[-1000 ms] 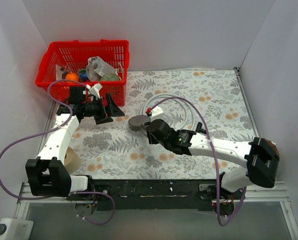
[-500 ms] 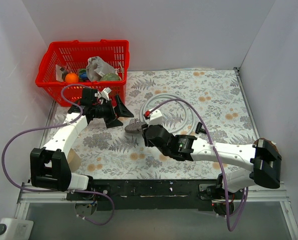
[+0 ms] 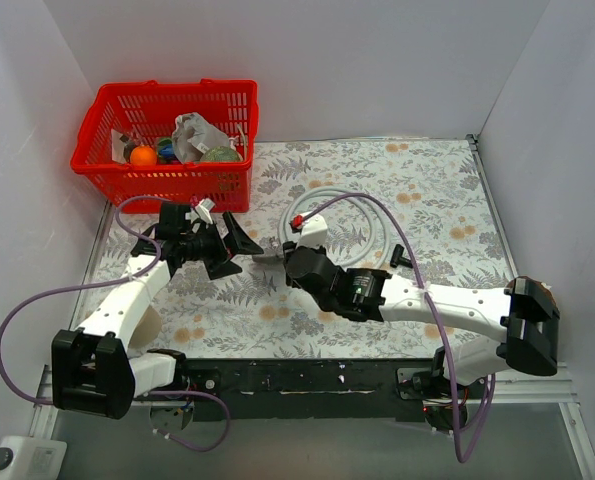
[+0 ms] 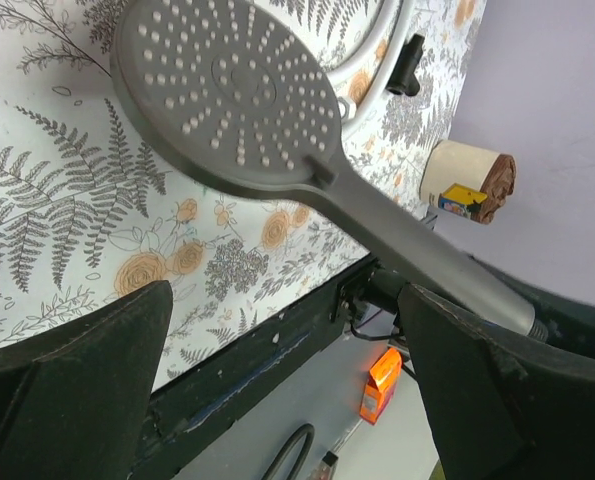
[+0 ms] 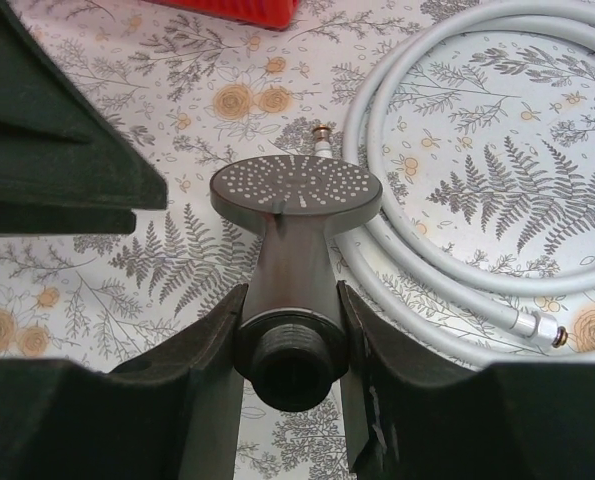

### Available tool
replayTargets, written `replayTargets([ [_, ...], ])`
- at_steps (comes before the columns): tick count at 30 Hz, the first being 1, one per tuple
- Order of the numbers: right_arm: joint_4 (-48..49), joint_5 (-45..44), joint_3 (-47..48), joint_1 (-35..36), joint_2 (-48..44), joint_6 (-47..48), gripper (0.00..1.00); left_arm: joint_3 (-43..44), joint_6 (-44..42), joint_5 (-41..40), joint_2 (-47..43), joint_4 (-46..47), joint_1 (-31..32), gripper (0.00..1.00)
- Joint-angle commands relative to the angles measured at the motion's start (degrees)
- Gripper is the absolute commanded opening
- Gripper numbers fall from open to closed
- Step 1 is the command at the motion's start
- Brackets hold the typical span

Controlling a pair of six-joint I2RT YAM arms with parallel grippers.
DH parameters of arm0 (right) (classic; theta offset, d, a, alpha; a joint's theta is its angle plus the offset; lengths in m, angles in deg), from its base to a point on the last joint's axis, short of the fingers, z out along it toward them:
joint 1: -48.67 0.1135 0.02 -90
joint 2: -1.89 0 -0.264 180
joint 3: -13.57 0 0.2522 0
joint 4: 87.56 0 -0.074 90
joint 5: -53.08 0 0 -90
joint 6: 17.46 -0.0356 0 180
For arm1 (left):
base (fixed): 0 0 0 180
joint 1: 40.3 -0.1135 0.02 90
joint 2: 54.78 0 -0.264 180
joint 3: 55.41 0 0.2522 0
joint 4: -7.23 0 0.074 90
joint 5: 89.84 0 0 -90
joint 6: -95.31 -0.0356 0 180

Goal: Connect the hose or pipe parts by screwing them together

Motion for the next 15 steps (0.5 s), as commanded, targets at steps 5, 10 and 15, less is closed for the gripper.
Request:
replayTargets([
  [5,9.55,-8.58,7.24,5.44,2.01,2.17,0.01,-0.05,4.18,-2.85,1.18,3.89,0.28,0.98],
  [10,9.11,-14.11,10.67,7.46,4.21,3.23,0.01,-3.64,7.51,-1.8,-1.44,4.86,0.19,0.98],
  [15,8.93,-17.11,12.26,8.69,5.97,3.05,0.01,-9.97,11.38,-1.98,-6.63,6.35,-0.42,0.98],
])
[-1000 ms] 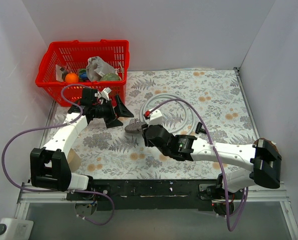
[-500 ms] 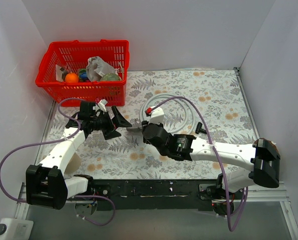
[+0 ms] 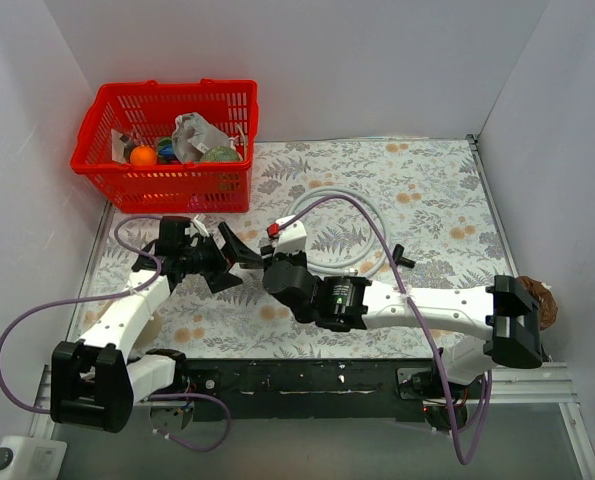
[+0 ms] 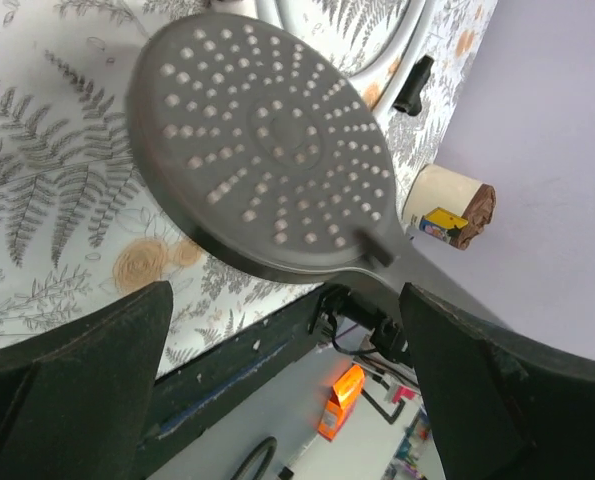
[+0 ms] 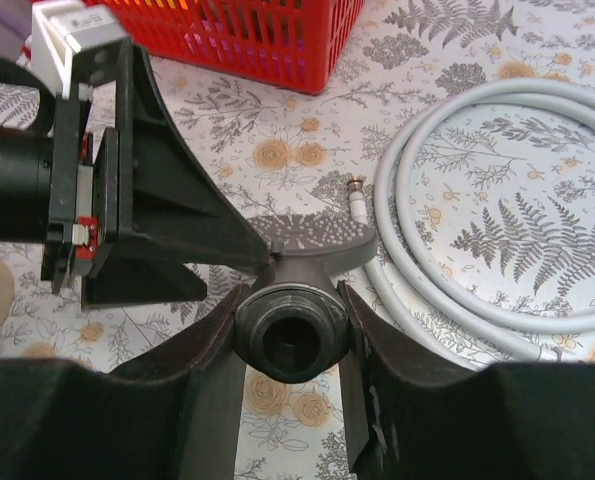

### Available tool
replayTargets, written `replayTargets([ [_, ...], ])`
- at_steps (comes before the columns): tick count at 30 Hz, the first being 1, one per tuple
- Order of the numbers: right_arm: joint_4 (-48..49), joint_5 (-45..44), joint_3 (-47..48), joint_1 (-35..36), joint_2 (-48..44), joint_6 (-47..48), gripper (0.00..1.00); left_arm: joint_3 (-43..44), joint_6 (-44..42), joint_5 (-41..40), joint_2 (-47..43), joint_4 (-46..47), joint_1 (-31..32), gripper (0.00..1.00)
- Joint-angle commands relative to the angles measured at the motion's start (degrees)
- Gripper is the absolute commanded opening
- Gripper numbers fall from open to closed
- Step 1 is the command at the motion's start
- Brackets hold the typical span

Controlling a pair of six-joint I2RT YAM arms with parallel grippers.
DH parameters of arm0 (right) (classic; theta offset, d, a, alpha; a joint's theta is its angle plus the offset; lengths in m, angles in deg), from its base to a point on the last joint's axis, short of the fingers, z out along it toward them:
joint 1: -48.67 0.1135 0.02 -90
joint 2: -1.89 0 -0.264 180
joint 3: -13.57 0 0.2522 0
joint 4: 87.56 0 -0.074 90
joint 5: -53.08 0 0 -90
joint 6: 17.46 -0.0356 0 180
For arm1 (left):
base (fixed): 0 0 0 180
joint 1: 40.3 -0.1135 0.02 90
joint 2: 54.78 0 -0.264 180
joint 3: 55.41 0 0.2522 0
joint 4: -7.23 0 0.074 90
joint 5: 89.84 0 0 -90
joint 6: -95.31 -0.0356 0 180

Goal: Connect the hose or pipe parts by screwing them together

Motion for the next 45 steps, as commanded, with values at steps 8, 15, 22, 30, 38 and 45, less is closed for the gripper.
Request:
replayTargets([
  [8,7.3,-8.82,7.68,2.45,2.29,0.3,0.01,-3.56,10.05,-1.42,-5.52,2.18,-2.14,0.98],
  [15,7.84,-8.11,7.33,4.91,1.67,-1.28,0.01,1.81,16.56,-0.02,-3.49,4.47,-6.17,0.98],
  [22,10.21,-8.81,8.04,6.32,1.67,0.21,0.01,-0.74,21.75,2.89,-7.34,6.58,-7.76,0.98],
  [30,23.11,-7.32,6.28,8.94,0.44,8.2,0.01,-3.91,23.51,2.62,-9.29,8.42,-8.11,0.98],
  [38,21.14,-8.03,4.7,13.96,-0.44,11.92,0.01,1.1,23.33,5.87,-7.62,9.3,-11.54,0.97],
  [45,13.82,-4.95,1.36,14.05,-0.44,5.22,0.01,0.05,27.11,10.27,-10.16,12.29,-13.21,0.62],
])
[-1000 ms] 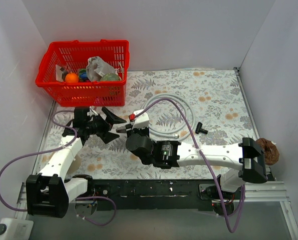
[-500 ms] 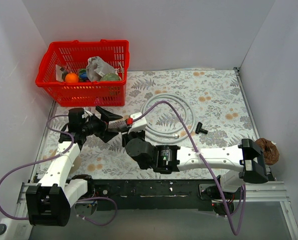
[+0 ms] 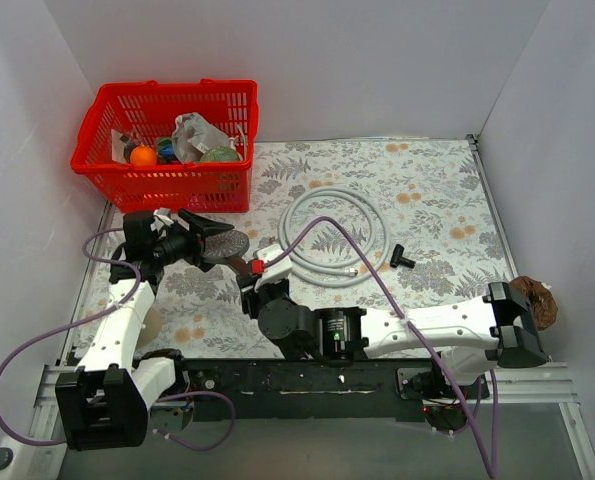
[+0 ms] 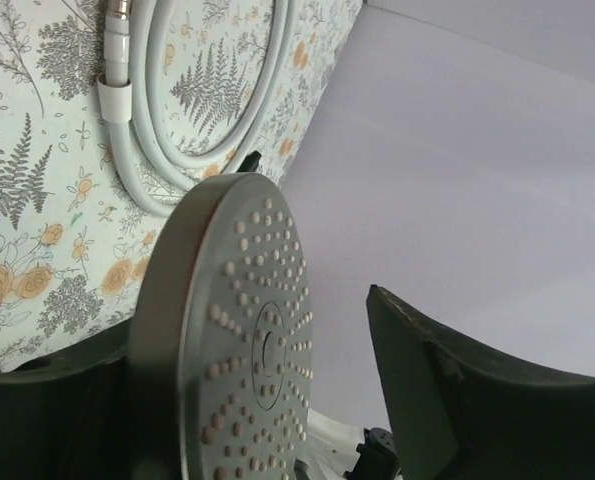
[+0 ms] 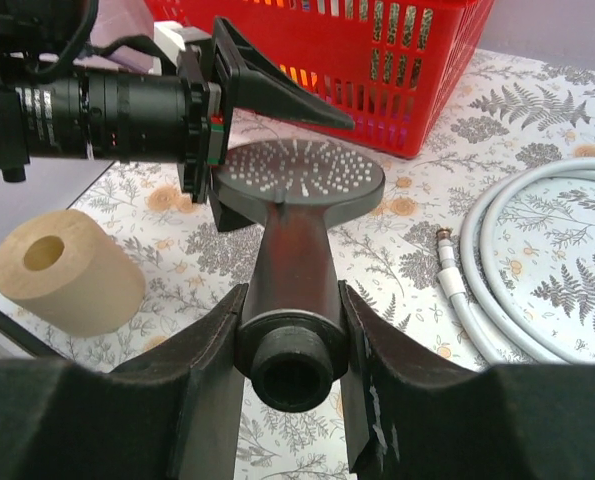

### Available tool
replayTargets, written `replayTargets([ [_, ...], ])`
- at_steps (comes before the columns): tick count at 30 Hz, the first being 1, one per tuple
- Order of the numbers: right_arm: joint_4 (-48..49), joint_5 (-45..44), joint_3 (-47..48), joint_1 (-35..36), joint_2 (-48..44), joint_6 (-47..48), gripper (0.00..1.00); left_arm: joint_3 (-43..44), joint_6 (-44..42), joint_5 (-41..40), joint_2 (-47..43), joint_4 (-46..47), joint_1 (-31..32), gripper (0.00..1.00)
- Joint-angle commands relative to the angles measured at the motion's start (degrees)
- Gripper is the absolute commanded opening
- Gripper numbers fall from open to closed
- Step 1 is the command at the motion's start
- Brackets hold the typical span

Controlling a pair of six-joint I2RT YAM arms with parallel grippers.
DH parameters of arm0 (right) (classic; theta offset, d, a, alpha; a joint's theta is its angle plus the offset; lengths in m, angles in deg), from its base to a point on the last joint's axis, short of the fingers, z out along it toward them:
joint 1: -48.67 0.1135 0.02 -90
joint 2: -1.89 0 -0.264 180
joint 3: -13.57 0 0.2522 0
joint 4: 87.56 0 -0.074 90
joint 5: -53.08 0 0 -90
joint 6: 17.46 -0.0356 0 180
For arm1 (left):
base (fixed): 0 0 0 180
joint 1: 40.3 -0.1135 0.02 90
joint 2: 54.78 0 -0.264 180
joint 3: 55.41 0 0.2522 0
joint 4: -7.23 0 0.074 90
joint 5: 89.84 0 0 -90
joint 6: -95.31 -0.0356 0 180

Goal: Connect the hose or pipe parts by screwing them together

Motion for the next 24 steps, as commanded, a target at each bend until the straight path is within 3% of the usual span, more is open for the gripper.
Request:
replayTargets([
  [1,-0.47,4.95,-1.03,1.33,-0.73,-4.35,0.01,1.58,2.22,4.35,-2.74,4.55,-0.58,0.55],
  [7,-4.69,6.98,1.0,0.81,3.58,-5.14,0.01,3.51,2.13,7.78,-2.56,6.05,-0.49,0.48],
  [16,-8.38,10.23,-0.85,-0.95,3.24,-9.62,0.01,4.22,0.91,10.41,-3.79,10.35,-0.58,0.02],
  [24,-9.86,11.64,2.39,-2.44,5.17,-10.41,0.01,3.51,-2.61,10.94,-6.69,11.41,-0.58,0.06],
])
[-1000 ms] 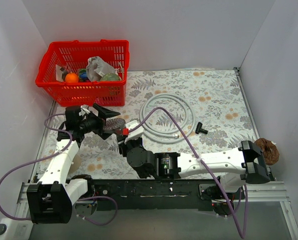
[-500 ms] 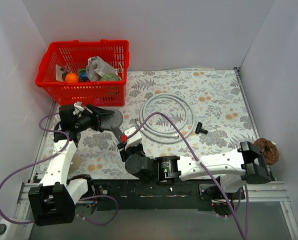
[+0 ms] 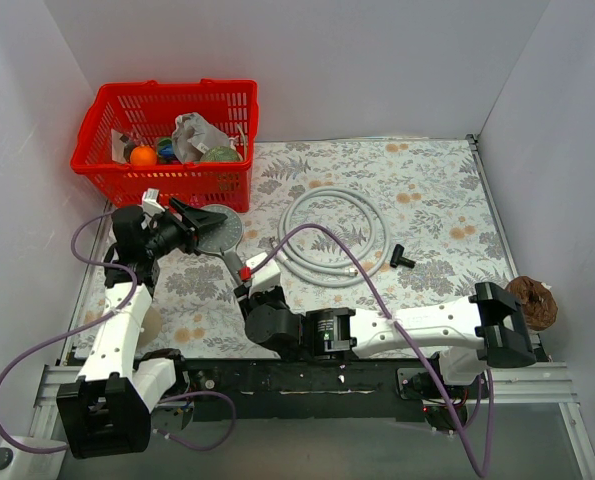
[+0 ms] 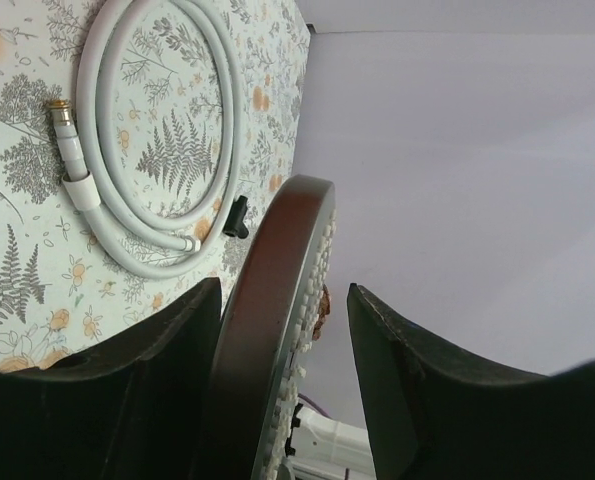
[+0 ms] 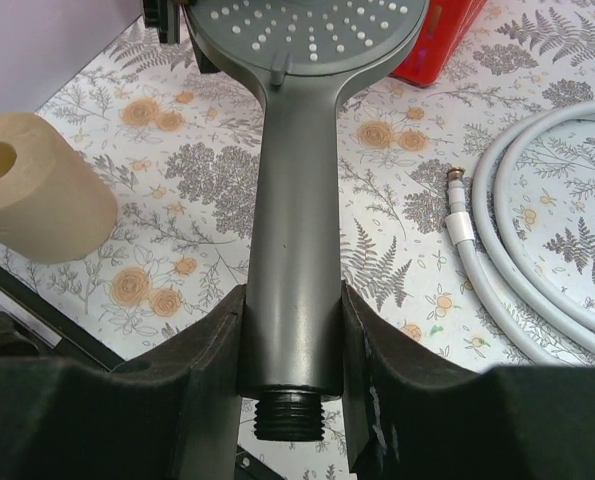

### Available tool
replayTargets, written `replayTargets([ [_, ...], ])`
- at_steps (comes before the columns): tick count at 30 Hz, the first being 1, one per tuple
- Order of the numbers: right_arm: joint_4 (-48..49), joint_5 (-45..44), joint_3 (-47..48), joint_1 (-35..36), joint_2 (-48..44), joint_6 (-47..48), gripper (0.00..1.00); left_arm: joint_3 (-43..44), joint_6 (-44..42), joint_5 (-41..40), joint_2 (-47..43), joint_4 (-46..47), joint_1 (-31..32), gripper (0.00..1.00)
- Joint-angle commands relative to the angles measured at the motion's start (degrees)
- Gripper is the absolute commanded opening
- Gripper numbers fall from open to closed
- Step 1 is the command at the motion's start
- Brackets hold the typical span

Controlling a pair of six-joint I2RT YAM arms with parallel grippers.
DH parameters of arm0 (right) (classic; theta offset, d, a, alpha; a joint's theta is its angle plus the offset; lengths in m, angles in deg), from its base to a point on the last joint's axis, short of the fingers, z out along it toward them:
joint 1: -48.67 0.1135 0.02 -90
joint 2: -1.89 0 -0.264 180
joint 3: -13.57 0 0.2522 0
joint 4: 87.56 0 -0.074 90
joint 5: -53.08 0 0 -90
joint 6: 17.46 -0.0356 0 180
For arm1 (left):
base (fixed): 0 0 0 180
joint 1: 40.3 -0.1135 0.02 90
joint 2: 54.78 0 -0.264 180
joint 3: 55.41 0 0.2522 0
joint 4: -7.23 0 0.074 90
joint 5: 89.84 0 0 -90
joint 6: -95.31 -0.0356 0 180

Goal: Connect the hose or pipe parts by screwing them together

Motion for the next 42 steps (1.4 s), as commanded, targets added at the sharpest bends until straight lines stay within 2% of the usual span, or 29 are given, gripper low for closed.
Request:
replayTargets([
  [1,-2.35,6.5,3.36,-1.59,3.03,-4.51,0.01,2.86,2.3,10.68,-4.92,2.12,1.28,0.06],
  [4,-7.79,5.45,6.17,-2.74,4.26,-9.86,0.01,4.0,0.37,11.12,-5.45,2.21,1.28,0.09],
  [5,-10.86,5.1,6.61,-3.43,4.44,-11.27,0.01,4.26,-0.5,11.21,-5.45,2.3,1.28,0.01],
  [9,-9.58,7.19,6.01,-3.79,3.65,-10.5,0.01,5.4,-2.08,11.03,-5.19,1.6,1.28,0.0],
  [11,-9.05,8.26,4.95,-3.79,2.68,-9.79,0.29,6.46,-2.79,11.03,-5.01,0.98,1.37,0.0],
  [13,-8.34,9.49,3.46,-4.14,1.46,-9.18,0.51,8.21,-4.37,10.51,-4.83,0.02,1.28,0.0],
  [17,-6.33,12.47,2.31,-6.6,-0.48,-8.21,0.67,9.01,-5.69,9.72,-5.01,-1.74,1.28,0.0],
  [19,-5.54,14.14,3.01,-8.09,-0.13,-7.42,0.7,8.4,-5.7,9.19,-5.71,-1.92,1.28,0.0],
  [23,-5.53,15.38,8.01,-9.5,2.5,-3.65,0.71,7.43,-6.13,8.84,-6.24,-2.44,1.19,0.0],
  [30,-6.41,18.89,14.17,-10.12,4.7,2.42,0.71,10.76,-14.57,5.94,-5.28,-10.7,1.28,0.0],
  [37,-9.04,23.11,18.47,-10.21,6.28,4.1,0.72,11.82,-18.6,3.57,-4.92,-11.5,1.37,0.0],
  [40,-10.89,24.52,17.17,-10.12,3.92,3.31,0.77,13.22,-23.52,0.5,-5.18,-14.13,1.37,0.0],
  [42,-9.06,25.13,12.61,-10.12,0.33,3.22,0.8,13.32,-24.41,-1.0,-5.8,-15.01,1.28,0.0],
])
